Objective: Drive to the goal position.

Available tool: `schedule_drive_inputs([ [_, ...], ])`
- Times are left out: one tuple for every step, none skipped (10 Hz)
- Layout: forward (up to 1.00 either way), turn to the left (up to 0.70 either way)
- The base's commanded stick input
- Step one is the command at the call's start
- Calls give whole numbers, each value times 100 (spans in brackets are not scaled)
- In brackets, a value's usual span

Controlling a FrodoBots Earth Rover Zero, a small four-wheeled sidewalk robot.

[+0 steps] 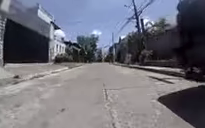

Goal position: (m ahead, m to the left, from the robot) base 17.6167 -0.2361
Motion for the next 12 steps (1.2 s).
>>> schedule_drive_inputs([
  [100,5],
  [100,5],
  [100,5],
  [100,5],
  [100,-6],
  [100,-21],
  [100,-35],
  [100,-35],
  [100,-35],
  [100,-20],
  [100,-1],
  [100,-26],
])
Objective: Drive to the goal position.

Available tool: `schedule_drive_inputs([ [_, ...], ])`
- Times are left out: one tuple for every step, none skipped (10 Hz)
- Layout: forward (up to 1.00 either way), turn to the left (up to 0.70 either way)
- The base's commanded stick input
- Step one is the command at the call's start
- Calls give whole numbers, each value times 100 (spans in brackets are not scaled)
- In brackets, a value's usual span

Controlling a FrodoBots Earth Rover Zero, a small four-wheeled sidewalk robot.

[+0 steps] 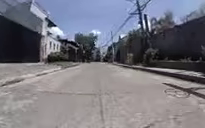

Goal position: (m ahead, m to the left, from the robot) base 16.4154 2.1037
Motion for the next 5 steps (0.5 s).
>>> schedule_drive_inputs([
  [100,-35],
  [100,-35],
  [100,-35],
  [100,-35],
  [100,-35],
])
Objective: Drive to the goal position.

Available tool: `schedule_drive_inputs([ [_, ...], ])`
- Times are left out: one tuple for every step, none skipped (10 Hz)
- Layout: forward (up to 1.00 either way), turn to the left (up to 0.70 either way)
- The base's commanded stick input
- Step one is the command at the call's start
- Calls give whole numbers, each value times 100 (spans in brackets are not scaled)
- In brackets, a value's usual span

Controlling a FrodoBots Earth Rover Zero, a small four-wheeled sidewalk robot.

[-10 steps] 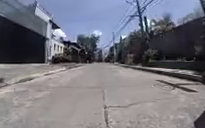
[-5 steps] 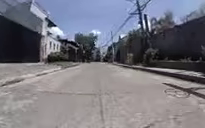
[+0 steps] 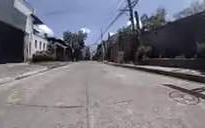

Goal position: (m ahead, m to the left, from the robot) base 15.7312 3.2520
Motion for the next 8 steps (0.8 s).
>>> schedule_drive_inputs([
  [100,-35],
  [100,-35],
  [100,-35],
  [100,-35],
  [100,-35],
  [100,-19],
  [100,5],
  [100,5],
])
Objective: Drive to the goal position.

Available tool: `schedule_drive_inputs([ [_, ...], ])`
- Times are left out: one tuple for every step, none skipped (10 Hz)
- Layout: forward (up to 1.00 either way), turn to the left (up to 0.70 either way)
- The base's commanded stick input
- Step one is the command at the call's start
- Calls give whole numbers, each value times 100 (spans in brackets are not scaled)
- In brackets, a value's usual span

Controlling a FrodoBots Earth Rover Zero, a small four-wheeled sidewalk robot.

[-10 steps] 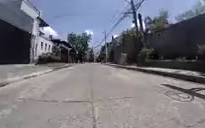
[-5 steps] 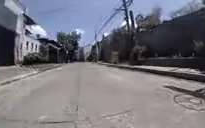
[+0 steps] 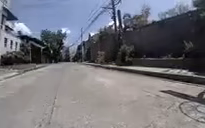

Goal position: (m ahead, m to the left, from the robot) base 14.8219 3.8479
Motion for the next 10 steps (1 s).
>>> schedule_drive_inputs([
  [100,5],
  [100,5],
  [100,5],
  [100,5],
  [100,5],
  [100,5],
  [100,5],
  [100,5],
  [100,5],
  [100,5],
])
